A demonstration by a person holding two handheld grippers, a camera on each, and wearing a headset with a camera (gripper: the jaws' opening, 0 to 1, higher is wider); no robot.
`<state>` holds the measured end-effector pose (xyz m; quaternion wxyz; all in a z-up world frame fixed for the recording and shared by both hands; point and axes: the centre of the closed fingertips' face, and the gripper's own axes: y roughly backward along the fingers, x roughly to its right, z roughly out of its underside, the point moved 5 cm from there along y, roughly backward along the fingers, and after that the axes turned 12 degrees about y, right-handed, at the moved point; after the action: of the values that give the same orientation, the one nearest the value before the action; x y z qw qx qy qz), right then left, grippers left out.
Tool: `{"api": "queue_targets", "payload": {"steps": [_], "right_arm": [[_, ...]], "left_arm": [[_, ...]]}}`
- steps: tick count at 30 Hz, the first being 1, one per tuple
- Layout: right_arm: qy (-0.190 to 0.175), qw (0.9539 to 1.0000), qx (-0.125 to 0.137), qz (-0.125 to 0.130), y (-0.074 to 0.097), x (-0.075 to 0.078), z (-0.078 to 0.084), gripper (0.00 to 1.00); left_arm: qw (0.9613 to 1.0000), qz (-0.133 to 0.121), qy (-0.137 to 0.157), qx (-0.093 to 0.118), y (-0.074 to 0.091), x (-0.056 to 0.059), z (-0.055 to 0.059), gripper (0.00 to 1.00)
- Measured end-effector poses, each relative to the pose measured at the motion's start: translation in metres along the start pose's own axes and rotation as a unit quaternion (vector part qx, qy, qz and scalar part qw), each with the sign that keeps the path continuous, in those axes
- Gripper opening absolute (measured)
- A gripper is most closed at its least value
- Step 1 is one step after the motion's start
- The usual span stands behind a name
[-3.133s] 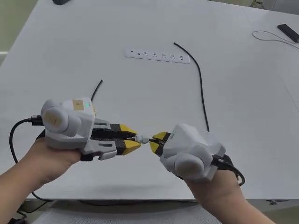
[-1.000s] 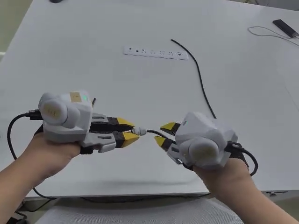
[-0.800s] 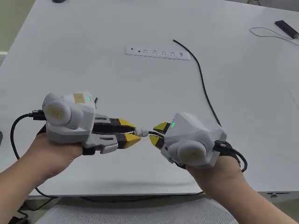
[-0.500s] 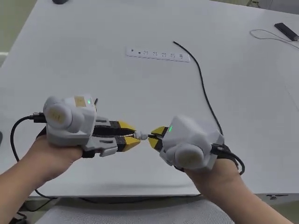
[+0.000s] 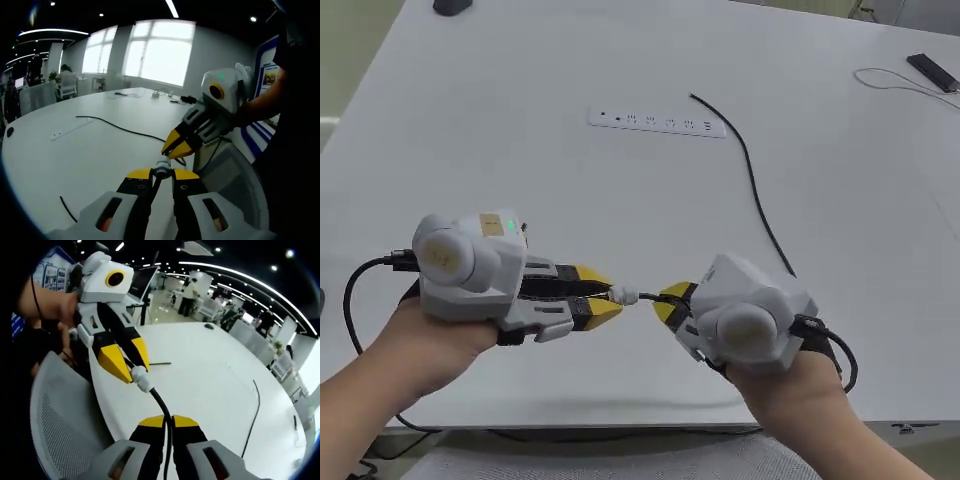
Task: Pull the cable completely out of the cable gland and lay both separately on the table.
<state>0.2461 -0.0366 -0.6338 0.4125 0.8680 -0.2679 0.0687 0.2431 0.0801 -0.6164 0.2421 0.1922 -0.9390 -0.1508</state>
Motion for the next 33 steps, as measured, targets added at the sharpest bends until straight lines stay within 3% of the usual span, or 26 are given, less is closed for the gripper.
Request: {"api": "queue_targets", "payload": {"steps": [8, 11, 14, 18, 33], "right_arm": [[-0.09, 0.9958, -0.012, 0.013, -0.002, 0.01, 0.032, 0.0], [-0.124, 0.9919, -0.018, 0.018, -0.002, 0.012, 0.044, 0.0], [-0.171, 0.9848, -0.023, 0.023, -0.003, 0.013, 0.054, 0.0], [-0.199, 0.9793, -0.028, 0.021, -0.005, 0.013, 0.061, 0.0], [-0.138, 0.9901, -0.015, 0.018, -0.003, 0.009, 0.052, 0.01]], "left_arm": [[1.0, 0.001, -0.001, 0.002, -0.002, 0.001, -0.002, 0.15], [1.0, 0.002, -0.001, 0.004, -0.003, 0.002, -0.004, 0.15], [1.0, 0.003, -0.003, 0.005, -0.005, 0.003, -0.005, 0.15], [1.0, 0.003, 0.0, 0.007, -0.006, 0.003, -0.006, 0.15], [1.0, -0.004, 0.003, 0.002, -0.001, -0.001, -0.003, 0.15]]}}
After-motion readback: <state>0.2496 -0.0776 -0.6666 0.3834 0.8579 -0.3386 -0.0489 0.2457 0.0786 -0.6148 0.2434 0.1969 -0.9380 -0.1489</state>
